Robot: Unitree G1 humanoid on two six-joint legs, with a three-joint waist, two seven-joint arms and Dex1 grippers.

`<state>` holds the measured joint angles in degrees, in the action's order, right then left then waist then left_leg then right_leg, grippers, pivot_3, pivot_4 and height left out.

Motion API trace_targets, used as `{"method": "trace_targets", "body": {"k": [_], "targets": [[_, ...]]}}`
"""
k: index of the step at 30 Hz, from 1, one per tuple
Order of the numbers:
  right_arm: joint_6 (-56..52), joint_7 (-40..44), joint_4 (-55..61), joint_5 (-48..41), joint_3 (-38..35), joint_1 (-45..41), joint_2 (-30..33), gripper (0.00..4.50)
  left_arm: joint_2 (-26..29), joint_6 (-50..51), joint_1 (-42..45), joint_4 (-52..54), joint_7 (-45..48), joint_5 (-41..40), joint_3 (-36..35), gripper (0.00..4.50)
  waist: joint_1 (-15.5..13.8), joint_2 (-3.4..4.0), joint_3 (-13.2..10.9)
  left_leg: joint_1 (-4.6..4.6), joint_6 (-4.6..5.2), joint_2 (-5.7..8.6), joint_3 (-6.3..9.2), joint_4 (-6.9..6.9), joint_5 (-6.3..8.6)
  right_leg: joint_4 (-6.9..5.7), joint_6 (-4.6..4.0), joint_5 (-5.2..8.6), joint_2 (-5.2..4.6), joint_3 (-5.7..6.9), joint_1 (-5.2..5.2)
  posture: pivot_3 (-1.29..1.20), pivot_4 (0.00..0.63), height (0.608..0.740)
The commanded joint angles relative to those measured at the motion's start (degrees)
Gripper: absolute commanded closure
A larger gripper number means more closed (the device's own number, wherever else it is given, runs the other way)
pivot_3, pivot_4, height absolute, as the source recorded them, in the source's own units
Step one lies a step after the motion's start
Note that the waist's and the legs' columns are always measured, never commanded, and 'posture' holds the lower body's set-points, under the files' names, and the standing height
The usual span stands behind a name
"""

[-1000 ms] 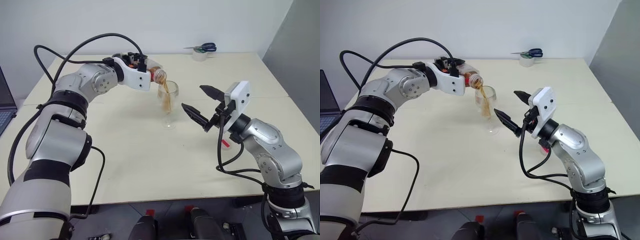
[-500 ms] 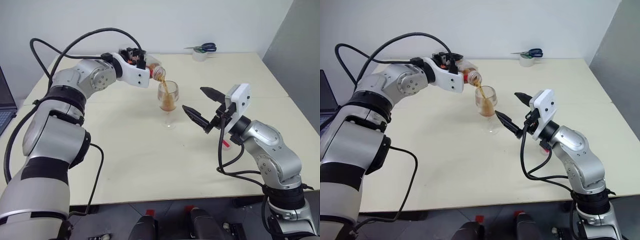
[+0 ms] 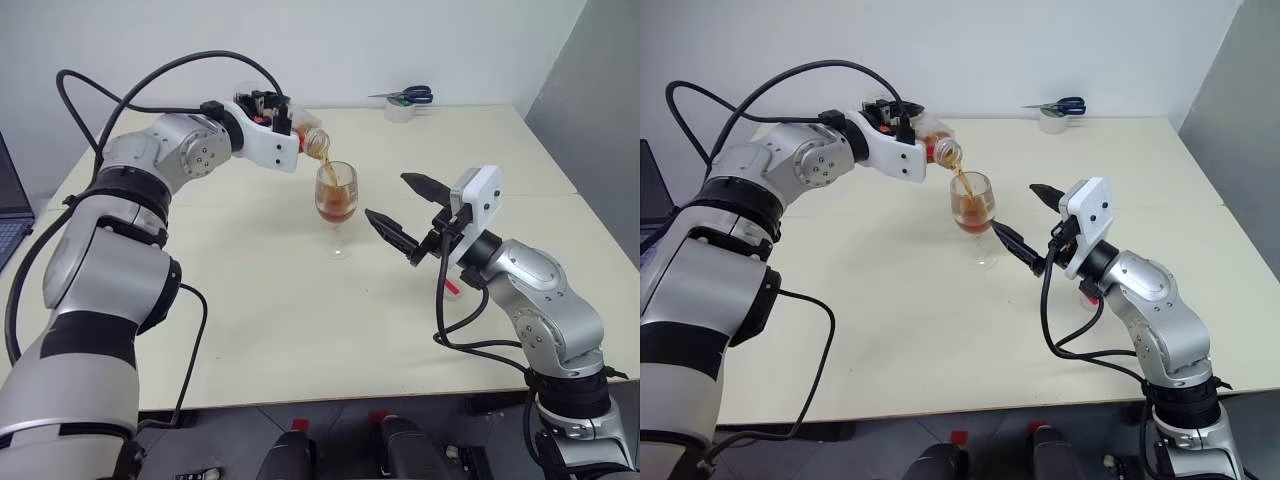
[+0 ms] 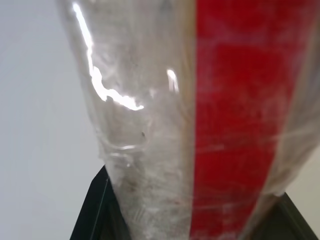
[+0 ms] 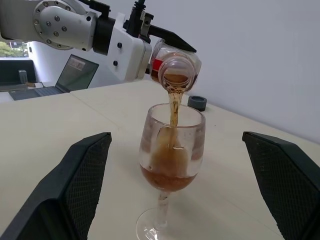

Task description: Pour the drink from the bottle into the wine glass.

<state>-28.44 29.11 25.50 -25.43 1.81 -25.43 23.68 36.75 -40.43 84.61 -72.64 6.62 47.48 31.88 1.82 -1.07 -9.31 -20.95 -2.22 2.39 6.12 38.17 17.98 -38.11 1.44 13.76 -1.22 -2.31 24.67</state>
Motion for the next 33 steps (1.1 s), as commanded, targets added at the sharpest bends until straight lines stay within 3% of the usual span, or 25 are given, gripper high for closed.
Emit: {"method": "trace_targets", "body": {"k": [1,13,24,33], "targets": [[0.43,-0.11,2.04,-0.23,-1.19,-0.93,0.18,0.0,0.47,0.21,2.87,0.46,-1.48,-0.12,-0.14,2.81,0.0,0.0,0.0,0.0,0.0,0.0,0.0,0.0,0.0,0.0,0.0,0.0,0.0,0.0,0.0,0.0,0.15,0.74],[0.7,-0.07,1.97,-0.15,-1.18,-0.56,0.08,0.0,-0.15,0.36,2.94,0.17,-0.93,-1.17,-0.66,2.81,0.0,0.0,0.0,0.0,0.0,0.0,-0.01,0.01,0.0,-0.01,0.0,0.0,0.0,0.0,0.0,0.0,0.15,0.74],[-1.29,-0.11,2.92,-1.05,-0.82,-2.25,0.42,0.0,-1.41,-1.18,-1.16,2.56,7.81,-12.14,-7.96,2.81,0.08,0.0,0.01,0.01,0.0,-0.02,-0.02,0.03,0.0,-0.05,0.0,0.0,0.0,-0.03,0.01,0.0,0.15,0.74],[0.33,2.82,0.7,-0.9,-0.83,-2.91,1.03,0.0,-4.37,5.3,-7.65,9.22,19.58,-28.4,-19.68,2.81,0.1,0.0,0.01,-0.04,0.0,-0.07,0.04,0.14,0.0,-0.09,0.0,0.0,-0.01,0.0,0.02,0.0,0.15,0.74]]}}
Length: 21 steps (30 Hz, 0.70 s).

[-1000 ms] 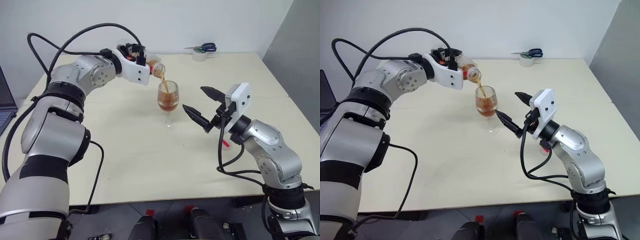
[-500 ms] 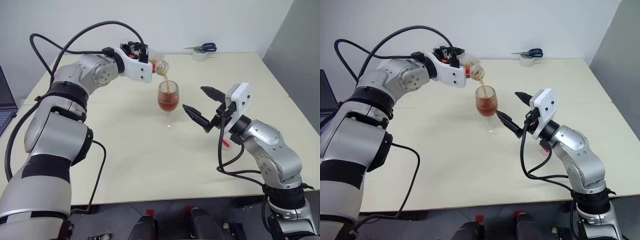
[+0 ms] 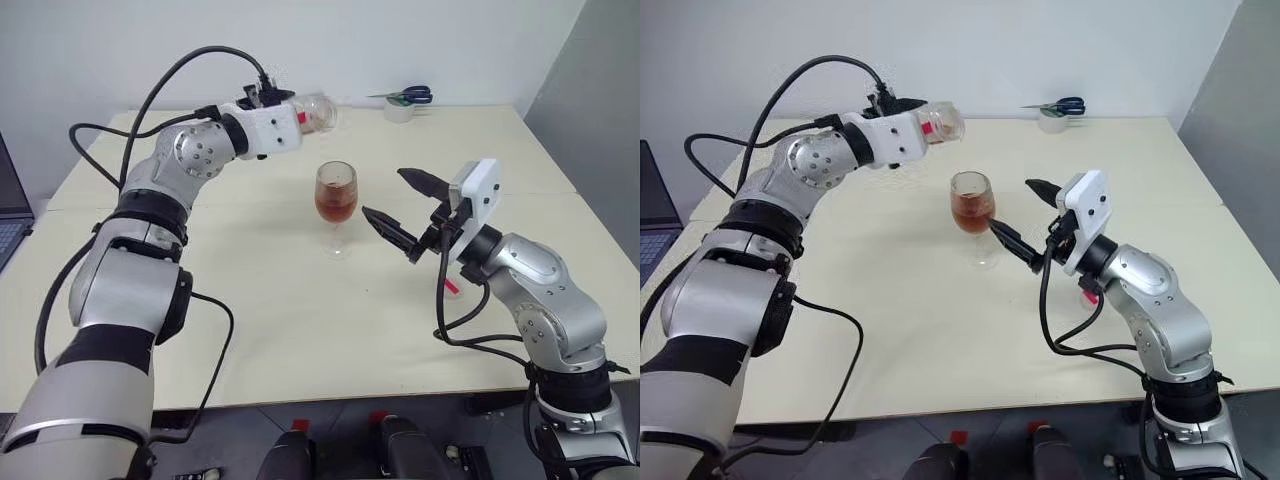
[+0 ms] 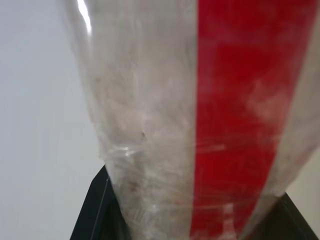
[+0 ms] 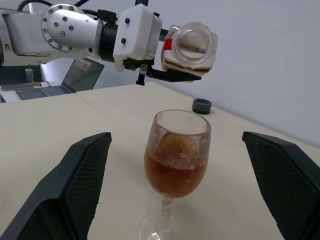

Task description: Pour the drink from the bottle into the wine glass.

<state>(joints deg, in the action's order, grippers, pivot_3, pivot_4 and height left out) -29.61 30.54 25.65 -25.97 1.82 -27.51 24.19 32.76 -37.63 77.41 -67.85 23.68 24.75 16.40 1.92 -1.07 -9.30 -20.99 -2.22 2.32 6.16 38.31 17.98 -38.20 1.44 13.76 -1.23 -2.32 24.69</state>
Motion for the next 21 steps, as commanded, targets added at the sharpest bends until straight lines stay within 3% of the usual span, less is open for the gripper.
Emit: {"method": "trace_targets", "body": {"k": [1,7,14,21], "targets": [[1.74,1.89,0.4,-0.41,-0.88,-0.75,0.62,0.0,-0.94,4.61,-1.28,5.98,3.59,-7.81,-5.77,2.81,0.0,-0.01,0.0,0.0,0.0,-0.01,0.01,0.01,0.0,0.0,0.0,0.0,0.0,0.0,0.0,0.0,0.15,0.74],[2.52,6.19,1.37,-1.13,-0.6,1.34,2.23,0.0,-4.32,26.08,-8.33,18.52,3.2,-21.35,-17.56,2.81,0.09,-0.01,0.0,-0.09,0.04,-0.03,0.11,0.45,0.03,-0.39,0.09,0.05,-0.02,-0.06,0.06,0.0,0.15,0.74],[2.13,12.04,6.46,-4.87,-0.31,7.77,5.31,0.0,-5.4,46.52,-21.33,34.18,-8.37,-30.18,-30.11,2.81,0.46,-0.05,0.03,0.03,0.06,-0.06,0.13,0.61,0.04,-0.76,0.09,0.06,-0.09,-0.17,0.1,0.0,0.15,0.74],[1.94,12.45,6.05,-5.67,0.7,8.75,4.29,0.0,-6.17,49.26,-32.45,37.75,-10.42,-33.39,-34.1,2.81,-0.21,-0.15,0.11,0.08,0.02,-0.02,0.18,0.65,0.02,-0.76,0.09,0.06,-0.14,-0.16,0.03,0.0,0.15,0.74]]}}
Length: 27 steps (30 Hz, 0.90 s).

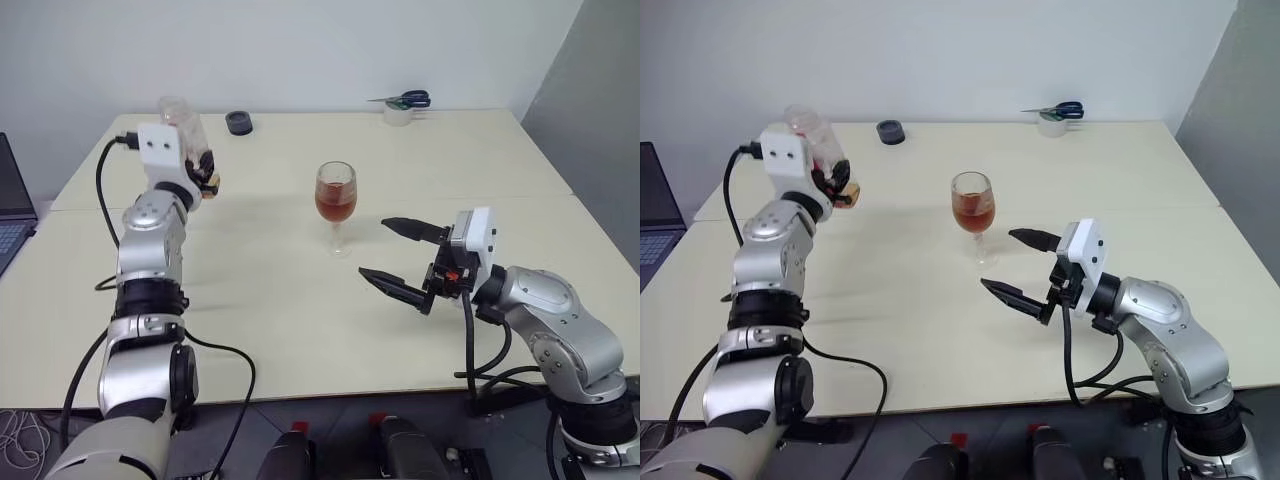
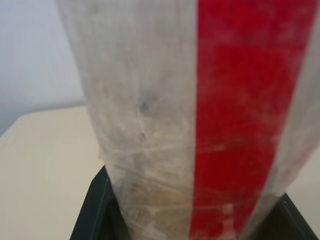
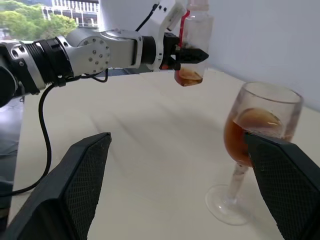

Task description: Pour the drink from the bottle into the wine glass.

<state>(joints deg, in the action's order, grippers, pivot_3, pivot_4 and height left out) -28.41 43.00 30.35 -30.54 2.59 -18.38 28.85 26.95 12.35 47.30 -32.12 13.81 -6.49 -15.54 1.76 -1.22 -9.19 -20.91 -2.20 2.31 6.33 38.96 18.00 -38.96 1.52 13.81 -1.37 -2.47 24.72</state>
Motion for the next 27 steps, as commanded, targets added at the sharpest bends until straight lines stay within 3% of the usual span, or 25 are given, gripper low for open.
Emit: {"method": "trace_targets", "body": {"k": [1,13,24,27], "targets": [[0.63,-0.23,1.17,-1.09,-0.05,-0.57,-0.64,0.0,-0.67,-1.41,-3.72,2.08,-0.36,-2.41,-2.29,2.81,-0.09,0.0,0.0,0.0,0.0,0.0,0.0,0.0,0.0,0.01,0.0,0.0,-0.01,0.0,0.0,0.0,0.15,0.74],[0.02,-2.93,1.2,-0.2,1.15,-1.87,-2.79,0.0,-2.36,-9.7,-9.66,-4.44,1.2,-3.95,-2.64,2.81,-0.23,-0.13,0.07,-0.01,-0.01,0.0,0.01,-0.01,0.01,0.04,0.0,0.0,-0.05,0.03,-0.01,0.0,0.15,0.74],[-0.22,-3.63,0.99,-0.37,1.53,-2.82,-2.94,0.0,-2.65,-11.74,-8.63,-9.04,2.46,-4.51,-1.93,2.81,-0.25,-0.14,0.08,0.0,0.0,0.01,0.04,-0.01,0.01,0.05,0.0,0.0,-0.05,0.06,-0.05,0.0,0.15,0.74],[-0.38,-3.97,1.06,-0.46,1.66,-2.92,-3.11,0.0,-2.7,-11.52,-8.89,-9.02,2.64,-4.81,-2.0,1.88,-0.25,-0.14,0.08,0.01,0.0,0.01,0.04,-0.01,0.01,0.06,0.0,0.0,-0.05,0.06,-0.05,0.0,0.15,0.74]]}}
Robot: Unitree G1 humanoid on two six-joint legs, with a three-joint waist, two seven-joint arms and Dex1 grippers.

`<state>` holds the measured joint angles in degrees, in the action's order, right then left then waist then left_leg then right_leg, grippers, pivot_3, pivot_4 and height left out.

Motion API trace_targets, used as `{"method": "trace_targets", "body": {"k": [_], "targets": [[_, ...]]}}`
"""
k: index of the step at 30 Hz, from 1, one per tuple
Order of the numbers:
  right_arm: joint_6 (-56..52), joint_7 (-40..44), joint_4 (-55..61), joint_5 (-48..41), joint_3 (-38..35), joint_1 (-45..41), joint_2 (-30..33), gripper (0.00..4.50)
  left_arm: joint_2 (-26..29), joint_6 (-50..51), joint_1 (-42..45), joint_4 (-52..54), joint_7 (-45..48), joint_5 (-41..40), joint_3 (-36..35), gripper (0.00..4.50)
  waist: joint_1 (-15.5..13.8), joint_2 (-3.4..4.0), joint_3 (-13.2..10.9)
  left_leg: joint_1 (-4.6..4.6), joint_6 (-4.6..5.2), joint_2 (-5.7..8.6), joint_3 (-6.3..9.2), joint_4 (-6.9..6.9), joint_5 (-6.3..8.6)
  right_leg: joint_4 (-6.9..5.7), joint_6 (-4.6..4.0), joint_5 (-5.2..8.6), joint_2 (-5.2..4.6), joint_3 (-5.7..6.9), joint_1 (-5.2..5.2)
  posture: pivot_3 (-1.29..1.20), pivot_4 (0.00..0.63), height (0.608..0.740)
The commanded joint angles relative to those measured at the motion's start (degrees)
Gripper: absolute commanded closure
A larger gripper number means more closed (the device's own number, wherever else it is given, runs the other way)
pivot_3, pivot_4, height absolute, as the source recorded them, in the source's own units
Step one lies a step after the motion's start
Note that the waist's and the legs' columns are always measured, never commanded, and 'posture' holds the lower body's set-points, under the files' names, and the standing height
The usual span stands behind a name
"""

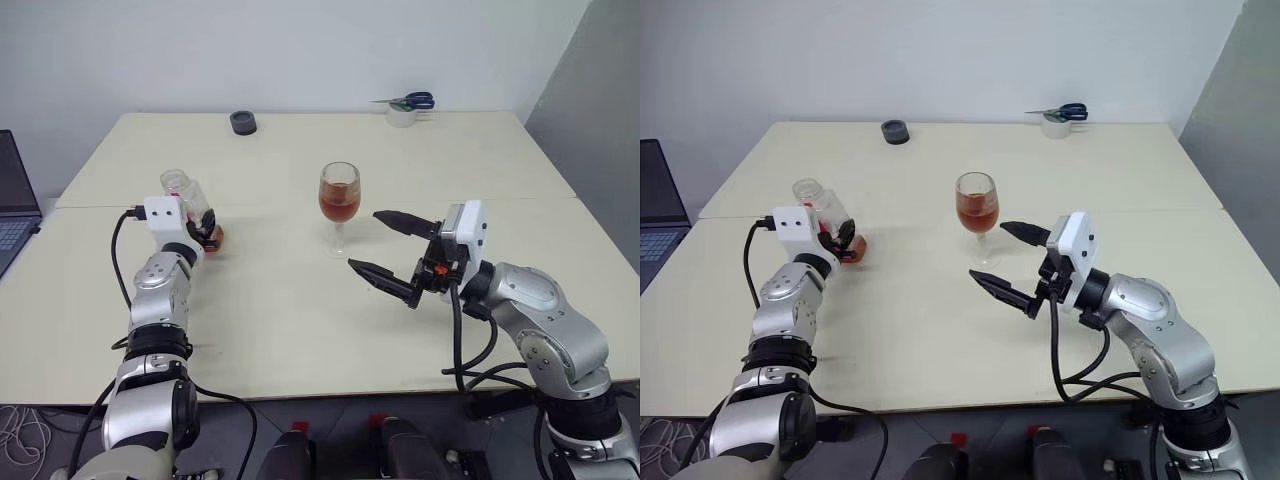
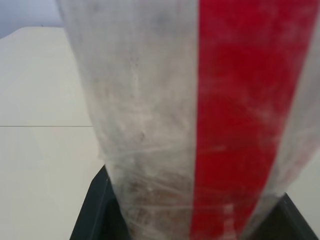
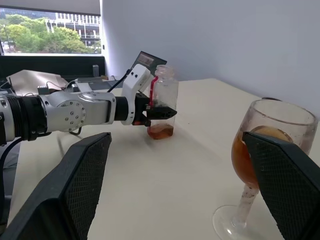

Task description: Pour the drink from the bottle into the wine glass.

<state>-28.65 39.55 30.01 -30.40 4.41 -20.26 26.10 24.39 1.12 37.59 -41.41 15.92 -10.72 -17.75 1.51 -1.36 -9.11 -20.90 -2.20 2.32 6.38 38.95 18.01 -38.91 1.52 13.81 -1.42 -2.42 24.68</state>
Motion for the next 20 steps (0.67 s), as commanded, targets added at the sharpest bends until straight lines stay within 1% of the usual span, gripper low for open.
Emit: {"method": "trace_targets", "body": {"k": [1,4,6,12,15,18,20], "targets": [[-0.22,-0.66,1.45,-0.64,-0.1,-1.07,-0.43,0.0,-0.11,-0.16,0.69,0.47,0.65,-0.64,0.22,1.57,0.0,0.0,0.0,0.0,0.0,0.0,0.0,0.0,0.0,0.0,0.0,0.0,0.0,0.0,0.0,0.0,0.15,0.74],[-0.5,-0.94,1.56,-0.7,-0.05,-1.05,-0.61,0.0,-0.09,0.43,0.19,1.48,0.92,-0.74,0.37,0.58,0.03,0.0,0.0,0.0,0.0,0.0,0.0,0.0,0.0,0.0,0.0,0.0,0.0,0.0,0.0,0.0,0.15,0.74],[-0.68,-1.41,1.84,-0.55,0.12,-0.79,-0.76,0.0,-0.17,1.29,-0.72,3.07,1.18,-0.93,0.43,0.02,0.04,0.0,0.0,0.0,0.0,0.0,0.0,-0.01,0.0,0.0,0.0,0.0,0.0,0.0,0.0,0.0,0.15,0.74],[-2.18,-4.24,4.2,-0.72,0.23,2.03,-1.63,0.0,-1.09,6.35,-7.23,13.61,0.1,-1.32,0.99,0.02,0.06,0.0,0.0,0.0,0.0,-0.03,0.02,-0.03,0.0,0.01,0.0,0.0,0.0,0.0,0.01,0.0,0.15,0.74],[-4.12,-7.41,6.5,-0.56,-0.36,5.5,-1.99,0.0,-1.9,11.06,-12.75,22.82,-1.32,-2.32,0.4,0.02,0.04,0.0,0.0,0.0,0.0,-0.03,0.03,-0.04,0.01,0.03,0.0,0.0,-0.01,-0.02,0.0,0.0,0.15,0.74],[-7.97,-17.88,9.52,1.45,-3.2,10.52,-5.26,0.0,-2.8,18.12,-22.53,38.98,-3.38,-4.52,-1.12,0.02,0.08,0.0,0.0,0.0,-0.01,-0.07,0.03,-0.07,0.01,0.06,0.0,0.01,-0.02,-0.06,0.01,0.0,0.15,0.74],[-9.63,-23.28,10.87,3.56,-4.0,12.96,-6.99,0.0,-3.45,22.21,-27.36,46.82,-5.11,-5.54,-1.83,0.02,0.12,0.01,0.0,0.0,-0.02,-0.09,0.03,-0.11,0.02,0.06,-0.01,0.01,-0.02,-0.16,0.01,0.0,0.15,0.74]]}}
